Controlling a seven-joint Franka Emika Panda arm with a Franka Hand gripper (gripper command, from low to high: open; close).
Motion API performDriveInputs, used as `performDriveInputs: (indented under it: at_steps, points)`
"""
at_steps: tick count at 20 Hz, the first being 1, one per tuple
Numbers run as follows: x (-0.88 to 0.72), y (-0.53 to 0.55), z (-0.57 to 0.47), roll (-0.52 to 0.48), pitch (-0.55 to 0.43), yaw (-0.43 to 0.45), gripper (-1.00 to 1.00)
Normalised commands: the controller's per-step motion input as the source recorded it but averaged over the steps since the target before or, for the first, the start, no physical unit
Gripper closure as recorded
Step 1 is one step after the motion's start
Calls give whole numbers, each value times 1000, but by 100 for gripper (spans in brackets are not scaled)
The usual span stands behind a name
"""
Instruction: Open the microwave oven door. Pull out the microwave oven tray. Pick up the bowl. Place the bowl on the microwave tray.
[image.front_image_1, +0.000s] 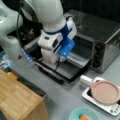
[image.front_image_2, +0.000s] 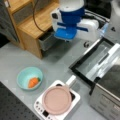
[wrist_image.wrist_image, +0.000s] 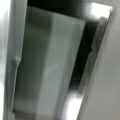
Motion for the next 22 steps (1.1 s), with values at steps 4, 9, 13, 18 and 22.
performDriveInputs:
  at_steps: [4, 9, 13, 18, 22]
  points:
    - [392, -368, 131, -144, 233, 85, -100]
    - [386, -400, 191, -134, 243, 34, -100]
    - [500, -421, 115, -100, 236, 59, -100]
    - [518, -462, 137, -73, 229, 112, -100]
    - [484, -546, 165, -68, 242, 163, -100]
